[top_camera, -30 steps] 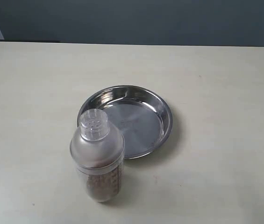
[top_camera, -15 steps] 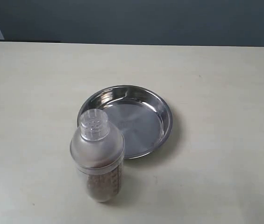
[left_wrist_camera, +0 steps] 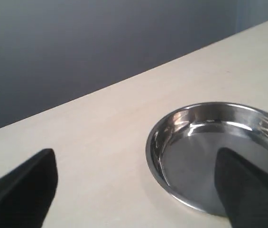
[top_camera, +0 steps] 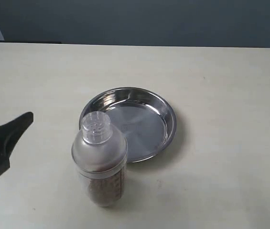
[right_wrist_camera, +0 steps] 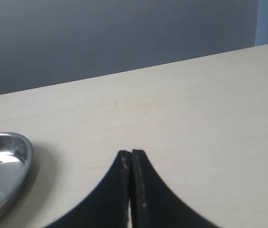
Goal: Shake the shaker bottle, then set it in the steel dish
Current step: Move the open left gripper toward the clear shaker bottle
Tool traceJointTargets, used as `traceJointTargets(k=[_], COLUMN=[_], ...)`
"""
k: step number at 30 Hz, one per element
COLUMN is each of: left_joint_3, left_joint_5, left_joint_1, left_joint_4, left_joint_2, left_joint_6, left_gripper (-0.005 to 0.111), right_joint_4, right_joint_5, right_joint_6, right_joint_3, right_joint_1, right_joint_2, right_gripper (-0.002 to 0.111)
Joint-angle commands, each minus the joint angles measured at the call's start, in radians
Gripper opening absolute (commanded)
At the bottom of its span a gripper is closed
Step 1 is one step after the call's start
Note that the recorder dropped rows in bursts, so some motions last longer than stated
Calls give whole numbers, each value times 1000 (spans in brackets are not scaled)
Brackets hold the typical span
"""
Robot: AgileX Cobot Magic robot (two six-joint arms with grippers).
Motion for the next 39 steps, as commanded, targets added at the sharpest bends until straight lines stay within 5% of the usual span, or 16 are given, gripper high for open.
traceJointTargets(k=[1, 4, 7, 13, 18, 27, 30, 34, 36, 39], left_joint_3=[-4, -4, 0, 151, 174, 174, 174, 174, 174, 174], left_joint_5=[-124, -143, -174, -615, -494, -536, -581, -708, -809, -815], left_joint_1=[2, -2, -4, -4, -4, -4, -4, -4, -4, -4], left_joint_4=[-52, -79, -76, 89, 151, 363, 539, 561, 526, 523], left_joint_2=[26, 26, 26, 26, 26, 101, 154, 178, 178, 181], left_joint_6=[-33, -115, -142, -408, -413, -583, -677, -717, -708, -708], left_gripper=[61, 50, 50, 62, 62, 54, 45, 42, 45, 67], right_joint_4=[-4, -4, -4, -4, -4, -4, -4, -4, -4, -4], right_joint_5=[-7, -7, -7, -7, -7, -7, -7, -7, -7, -7], right_joint_6=[-2, -2, -2, -2, -2, -2, -2, -2, -2, -2], right_joint_3=[1, 1, 1, 1, 1, 1, 1, 1, 1, 1], right_joint_1=[3, 3, 3, 3, 3, 3, 3, 3, 3, 3], right_joint_2=[-5, -5, -5, -5, -5, -5, -5, -5, -5, -5], right_gripper=[-1, -1, -1, -1, -1, -1, -1, -1, -1, -1])
